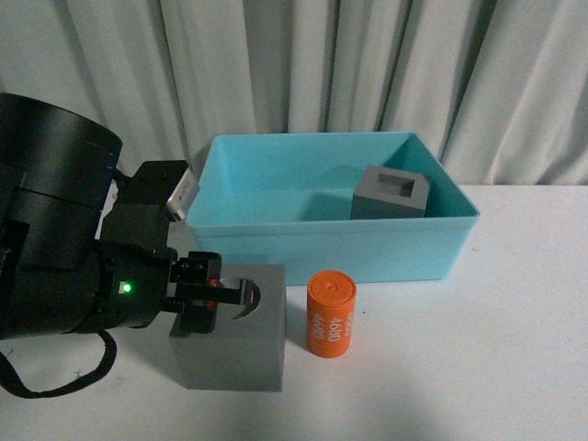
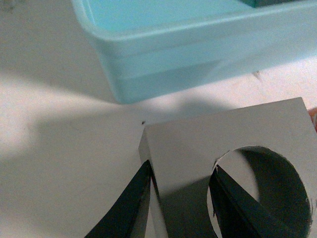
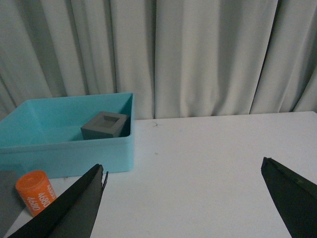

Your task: Place gray and orange parts in blue box

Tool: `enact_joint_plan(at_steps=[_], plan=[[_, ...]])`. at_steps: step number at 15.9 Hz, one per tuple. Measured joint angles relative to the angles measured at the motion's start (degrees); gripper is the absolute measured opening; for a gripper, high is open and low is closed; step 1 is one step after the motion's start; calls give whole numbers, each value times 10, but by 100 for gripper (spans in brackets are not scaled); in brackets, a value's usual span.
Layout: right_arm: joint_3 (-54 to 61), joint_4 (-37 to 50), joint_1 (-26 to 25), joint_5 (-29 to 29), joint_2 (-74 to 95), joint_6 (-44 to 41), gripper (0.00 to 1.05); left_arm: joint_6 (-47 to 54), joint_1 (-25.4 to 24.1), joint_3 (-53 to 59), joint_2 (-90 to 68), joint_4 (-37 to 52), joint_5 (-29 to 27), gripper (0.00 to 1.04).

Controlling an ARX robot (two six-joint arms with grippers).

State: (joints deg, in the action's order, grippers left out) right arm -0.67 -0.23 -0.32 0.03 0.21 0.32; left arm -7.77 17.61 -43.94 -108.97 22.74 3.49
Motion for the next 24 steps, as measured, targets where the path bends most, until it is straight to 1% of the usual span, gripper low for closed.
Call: enact_joint_plan(at_steps=[1, 2, 3, 7, 9, 10, 13, 15, 16, 17, 20, 24], plan=[[0, 0, 0, 0, 0, 0, 98, -2, -2, 8, 12, -8, 1, 30], [0, 0, 0, 0, 0, 0, 98, -4, -4, 17, 32, -21, -1, 25], [0, 0, 0, 0, 0, 0, 98, -9, -9, 24, 50, -37, 0, 23], [0, 0, 0, 0, 0, 0, 98, -34, -41, 48, 195, -133, 7, 23], [0, 0, 0, 0, 0, 0, 98, -44, -55, 25, 279, -174, 10, 22], [0, 0, 0, 0, 0, 0, 98, -47, -56, -2, 289, -179, 11, 22], [0, 0, 0, 0, 0, 0, 98, -51, -45, -106, 224, -159, 2, 22], [0, 0, 0, 0, 0, 0, 98, -40, -34, -167, 151, -137, -3, 22], [0, 0, 0, 0, 0, 0, 98, -38, -33, -203, 112, -142, -5, 22], [0, 0, 0, 0, 0, 0, 98, -21, -27, -258, 42, -138, -12, 22], [0, 0, 0, 0, 0, 0, 98, 3, -23, -293, -26, -143, -19, 22], [0, 0, 0, 0, 0, 0, 98, 7, -22, -291, -46, -134, -27, 22]])
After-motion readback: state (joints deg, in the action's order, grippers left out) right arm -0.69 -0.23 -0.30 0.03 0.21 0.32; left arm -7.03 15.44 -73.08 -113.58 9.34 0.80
